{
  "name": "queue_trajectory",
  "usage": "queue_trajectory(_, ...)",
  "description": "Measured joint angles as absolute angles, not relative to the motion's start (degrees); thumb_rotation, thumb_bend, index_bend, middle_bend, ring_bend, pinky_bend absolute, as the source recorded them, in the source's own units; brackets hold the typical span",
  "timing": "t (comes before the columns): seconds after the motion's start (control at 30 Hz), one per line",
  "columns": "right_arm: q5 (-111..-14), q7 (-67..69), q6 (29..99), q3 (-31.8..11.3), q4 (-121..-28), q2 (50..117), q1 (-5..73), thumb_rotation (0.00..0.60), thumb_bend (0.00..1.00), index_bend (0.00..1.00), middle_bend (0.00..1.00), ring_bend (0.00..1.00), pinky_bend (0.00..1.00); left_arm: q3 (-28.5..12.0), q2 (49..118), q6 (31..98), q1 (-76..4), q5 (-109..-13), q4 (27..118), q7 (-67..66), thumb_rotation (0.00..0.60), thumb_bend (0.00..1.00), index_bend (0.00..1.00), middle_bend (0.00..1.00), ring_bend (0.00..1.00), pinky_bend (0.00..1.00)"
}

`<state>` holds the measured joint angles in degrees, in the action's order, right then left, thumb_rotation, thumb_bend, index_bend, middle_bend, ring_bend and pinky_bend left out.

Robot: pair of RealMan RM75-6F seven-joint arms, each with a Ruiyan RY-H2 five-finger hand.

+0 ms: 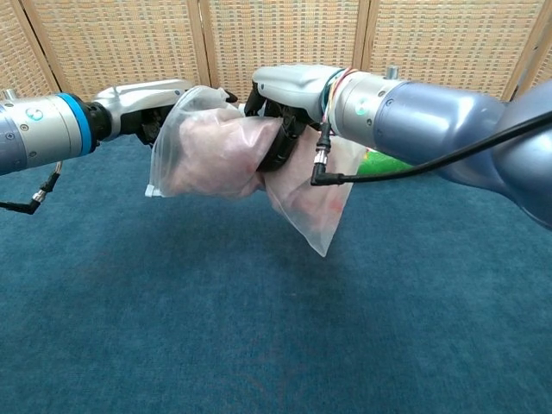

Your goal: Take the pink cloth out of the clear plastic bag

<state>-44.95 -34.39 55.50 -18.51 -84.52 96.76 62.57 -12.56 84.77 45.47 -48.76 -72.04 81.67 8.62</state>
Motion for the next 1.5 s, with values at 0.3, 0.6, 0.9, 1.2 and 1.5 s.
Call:
queue_trajectory(0.3,-41.2,-35.6,55.6,-17.6,-88.7,91.2,61.1,0.6,0.0,0.0,0.06,0.03,0.0,-13.9,87.8,43.0,-50.5,-68.0,78.9,9.2,0.6,0.38,0.69,0.0,0.0,0.0)
queue_trajectory(0.6,-50.1,-35.5,67.1,-14.1,-92.2,85.3,55.0,0.6,0.0,0.0,0.85,0.85,0.98,-15.7,90.4,40.6,-53.0,-64.8,76.1,9.2,0.6,0.38,0.69,0.0,0.0,0.0)
queue_trajectory(0.9,-72.1,-25.2,73.5,-1.8,-89.9,80.5,45.3,0.6,0.42,0.34,0.95,0.94,1.0,-16.9,89.3,40.5,-54.2,-62.3,77.8,6.6,0.6,0.38,0.69,0.0,0.0,0.0)
queue_trajectory(1.2,-88.8,-17.0,77.1,7.5,-80.8,82.9,39.0,0.6,0.55,0.41,0.96,0.94,1.0,-17.8,89.1,39.0,-55.9,-58.0,79.0,4.7,0.6,0.38,0.69,0.0,0.0,0.0)
queue_trajectory(1.5,-96.6,-19.5,76.7,9.2,-72.8,90.1,37.8,0.6,0.55,0.41,0.95,0.94,1.0,-17.7,87.9,39.0,-56.7,-55.3,80.5,2.4,0.6,0.38,0.69,0.0,0.0,0.0)
